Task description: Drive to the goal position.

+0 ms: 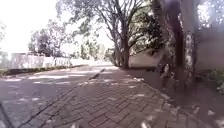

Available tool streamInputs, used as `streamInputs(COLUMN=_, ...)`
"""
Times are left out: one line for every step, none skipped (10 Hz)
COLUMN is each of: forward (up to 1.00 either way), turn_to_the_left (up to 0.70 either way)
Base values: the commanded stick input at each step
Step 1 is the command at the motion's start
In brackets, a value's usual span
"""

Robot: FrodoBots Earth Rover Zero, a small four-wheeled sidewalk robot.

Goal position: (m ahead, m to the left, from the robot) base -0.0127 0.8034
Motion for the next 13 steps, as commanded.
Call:
streamInputs(forward=0.70, turn_to_the_left=0.00)
streamInputs(forward=0.70, turn_to_the_left=0.00)
streamInputs(forward=0.70, turn_to_the_left=0.00)
streamInputs(forward=0.70, turn_to_the_left=0.00)
streamInputs(forward=0.70, turn_to_the_left=0.00)
streamInputs(forward=0.70, turn_to_the_left=0.00)
streamInputs(forward=0.70, turn_to_the_left=0.00)
streamInputs(forward=0.70, turn_to_the_left=0.00)
streamInputs(forward=0.70, turn_to_the_left=0.00)
streamInputs(forward=0.70, turn_to_the_left=0.00)
streamInputs(forward=0.70, turn_to_the_left=0.00)
streamInputs(forward=0.70, turn_to_the_left=0.00)
streamInputs(forward=0.70, turn_to_the_left=0.00)
